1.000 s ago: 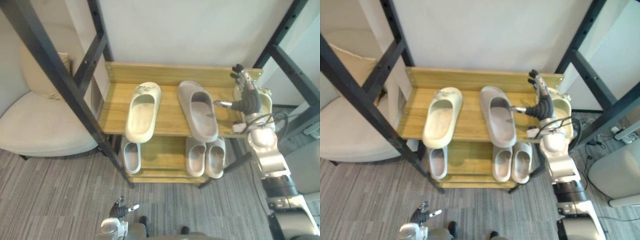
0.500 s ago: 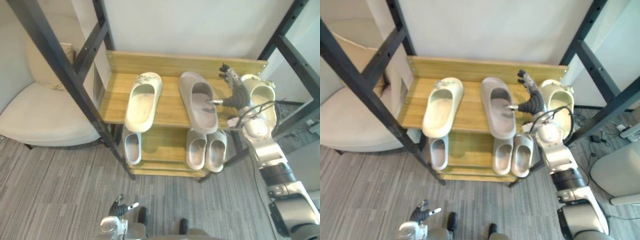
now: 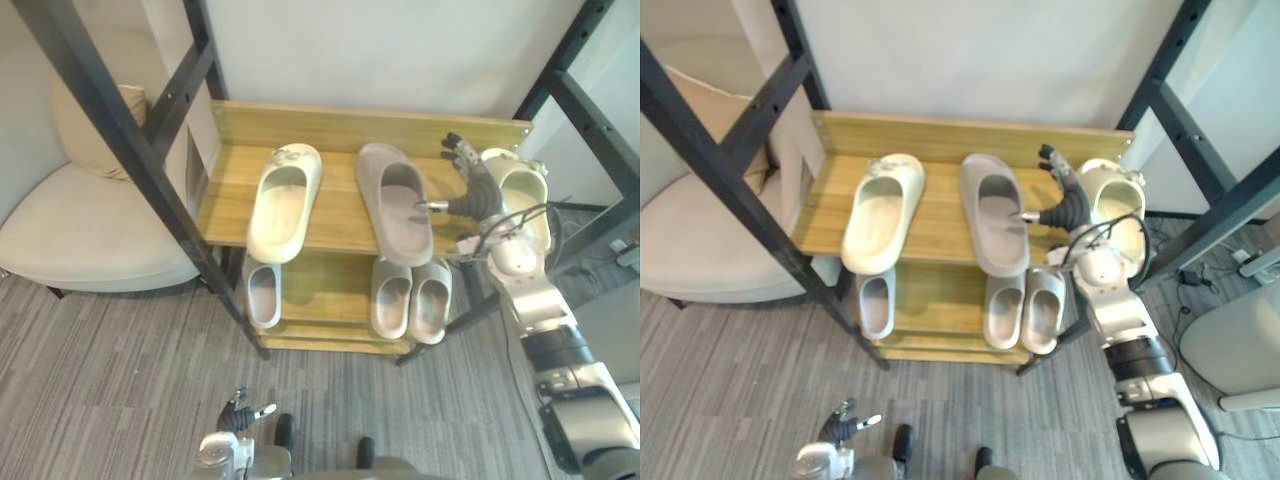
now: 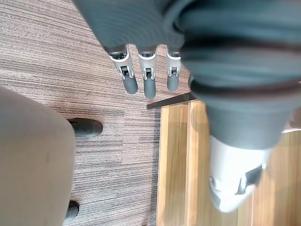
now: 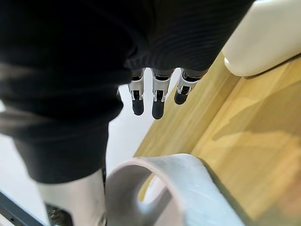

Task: Organize the slippers on the shoe rack

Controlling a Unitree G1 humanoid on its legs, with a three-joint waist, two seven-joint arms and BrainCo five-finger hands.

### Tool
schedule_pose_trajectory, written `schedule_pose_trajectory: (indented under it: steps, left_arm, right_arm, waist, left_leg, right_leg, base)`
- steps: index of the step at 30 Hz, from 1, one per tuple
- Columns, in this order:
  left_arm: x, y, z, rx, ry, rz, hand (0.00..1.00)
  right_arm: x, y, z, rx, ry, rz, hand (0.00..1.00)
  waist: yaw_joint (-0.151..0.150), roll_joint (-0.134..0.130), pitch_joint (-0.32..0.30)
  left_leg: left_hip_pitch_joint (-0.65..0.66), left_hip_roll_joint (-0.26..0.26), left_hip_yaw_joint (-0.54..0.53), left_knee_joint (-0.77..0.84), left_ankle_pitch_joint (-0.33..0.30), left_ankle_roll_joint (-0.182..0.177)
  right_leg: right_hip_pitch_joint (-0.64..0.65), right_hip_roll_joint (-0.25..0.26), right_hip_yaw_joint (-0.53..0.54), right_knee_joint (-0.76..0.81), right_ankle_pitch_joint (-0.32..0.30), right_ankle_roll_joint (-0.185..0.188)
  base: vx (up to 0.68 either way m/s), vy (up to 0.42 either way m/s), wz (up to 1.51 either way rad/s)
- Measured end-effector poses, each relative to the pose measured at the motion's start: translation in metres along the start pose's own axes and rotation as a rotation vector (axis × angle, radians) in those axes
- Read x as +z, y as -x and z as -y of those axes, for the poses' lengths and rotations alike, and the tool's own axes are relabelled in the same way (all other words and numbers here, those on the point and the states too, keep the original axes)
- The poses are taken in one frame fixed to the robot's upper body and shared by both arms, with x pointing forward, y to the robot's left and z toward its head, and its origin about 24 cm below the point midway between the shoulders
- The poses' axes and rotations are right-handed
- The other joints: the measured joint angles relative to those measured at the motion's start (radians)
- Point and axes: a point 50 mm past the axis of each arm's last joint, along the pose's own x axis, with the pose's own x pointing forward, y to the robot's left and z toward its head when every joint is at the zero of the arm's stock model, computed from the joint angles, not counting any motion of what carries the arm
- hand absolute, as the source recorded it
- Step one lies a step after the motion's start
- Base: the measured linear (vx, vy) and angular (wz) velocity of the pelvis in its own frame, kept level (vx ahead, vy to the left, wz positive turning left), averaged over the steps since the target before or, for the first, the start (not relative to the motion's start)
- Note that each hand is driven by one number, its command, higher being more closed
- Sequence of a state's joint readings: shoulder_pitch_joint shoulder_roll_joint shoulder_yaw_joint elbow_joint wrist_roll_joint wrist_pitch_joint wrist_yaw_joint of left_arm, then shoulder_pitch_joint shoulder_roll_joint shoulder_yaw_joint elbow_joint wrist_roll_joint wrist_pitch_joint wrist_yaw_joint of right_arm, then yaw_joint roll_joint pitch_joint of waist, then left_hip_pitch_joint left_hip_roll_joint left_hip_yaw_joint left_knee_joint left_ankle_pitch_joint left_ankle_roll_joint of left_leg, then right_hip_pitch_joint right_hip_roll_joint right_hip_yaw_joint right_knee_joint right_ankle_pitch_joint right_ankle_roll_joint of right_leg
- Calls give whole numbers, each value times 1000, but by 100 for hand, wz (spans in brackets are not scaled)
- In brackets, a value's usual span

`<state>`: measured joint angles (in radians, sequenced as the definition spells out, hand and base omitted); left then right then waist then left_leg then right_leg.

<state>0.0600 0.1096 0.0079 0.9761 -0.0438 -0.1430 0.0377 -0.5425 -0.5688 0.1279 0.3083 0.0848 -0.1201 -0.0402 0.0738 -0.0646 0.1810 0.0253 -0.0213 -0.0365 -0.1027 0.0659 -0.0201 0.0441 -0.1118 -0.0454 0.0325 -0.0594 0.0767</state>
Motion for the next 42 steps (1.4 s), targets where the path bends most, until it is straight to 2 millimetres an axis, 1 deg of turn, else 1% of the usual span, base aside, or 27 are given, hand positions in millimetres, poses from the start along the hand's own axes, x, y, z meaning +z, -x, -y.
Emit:
schedule_pose_trajectory:
  steps: [4, 7, 12, 14, 16, 19, 21, 25, 26, 33, 37, 42]
  left_arm:
    - [0, 0, 0, 0, 0, 0, 0]
    - [0, 0, 0, 1, 3, 1, 0]
    - [0, 0, -1, 3, 15, 2, 0]
    - [1, 0, -1, 6, 32, 4, 0]
    - [2, 0, -1, 8, 47, 9, 0]
    - [3, 0, -1, 8, 54, 13, 0]
    - [4, 0, -1, 9, 61, 17, 0]
    - [6, -1, 0, 9, 79, 29, 0]
    - [7, -1, 0, 10, 84, 31, 0]
    - [10, -2, 0, 9, 82, 41, 0]
    - [13, -3, 0, 7, 80, 54, 0]
    - [13, -3, 0, 6, 78, 55, 0]
  right_arm:
    - [-5, -1, 0, -1, 7, -29, 0]
    - [-4, -3, 1, -2, 9, -29, 0]
    - [0, -16, 3, 3, 35, -33, 0]
    - [3, -19, 7, -6, 45, -27, 0]
    - [4, -25, 8, -10, 50, -32, 0]
    - [11, -31, 6, 3, 61, -17, 0]
    - [9, -34, 5, 7, 67, -30, 0]
    - [12, -44, 6, 10, 86, -45, 0]
    - [12, -45, 7, 9, 88, -48, 100]
    - [24, -59, 7, 23, 113, -37, 100]
    - [32, -64, 9, 13, 113, -15, 100]
    - [36, -65, 9, 11, 110, 1, 100]
  waist:
    - [1, 0, 0]
    - [2, 0, 0]
    - [7, 0, 0]
    - [9, 0, 2]
    - [19, 0, 3]
    - [25, 1, 7]
    - [32, 2, 9]
    - [34, 10, 33]
    - [35, 11, 37]
    - [35, 12, 50]
    - [39, 11, 64]
    - [40, 10, 65]
  left_leg:
    - [-1, 0, -2, 0, 0, 0]
    - [-6, -1, -4, 0, 1, 1]
    - [-15, -5, -18, 0, 3, 3]
    - [-26, -7, -36, 0, 7, 3]
    - [-26, -7, -37, 0, 7, 3]
    - [-27, -7, -37, 0, 7, 3]
    - [-27, -7, -38, 0, 7, 3]
    - [-28, -5, -36, -1, 6, 2]
    - [-30, -5, -36, -1, 7, 1]
    - [-35, -2, -32, -1, 9, 1]
    - [-33, 0, -32, -1, 9, 0]
    - [-28, 0, -28, -1, 9, 0]
  right_leg:
    - [-1, 0, -1, 0, 0, 0]
    - [-5, -1, -2, 0, 0, 0]
    - [-8, -3, -12, -2, 0, 0]
    - [-9, -5, -32, -3, 0, 0]
    - [-8, -5, -33, -3, 0, 0]
    - [-9, -5, -33, -2, 0, 0]
    - [-9, -5, -34, -2, 0, 0]
    - [-8, -4, -33, 1, 0, 0]
    - [-8, -3, -33, 2, 0, 0]
    - [-12, 0, -31, 1, 0, 0]
    - [-10, 1, -31, 1, 0, -1]
    - [-7, 1, -30, 1, -1, -2]
  base:
    - [0, 0, 0]
    - [0, 0, 0]
    - [1, -4, 7]
    - [1, -13, 22]
    - [0, -7, 7]
    - [0, 0, 0]
    - [0, 0, 0]
    - [0, 0, 0]
    - [0, 0, 0]
    - [1, -2, -1]
    - [0, 0, 0]
    - [2, -1, -2]
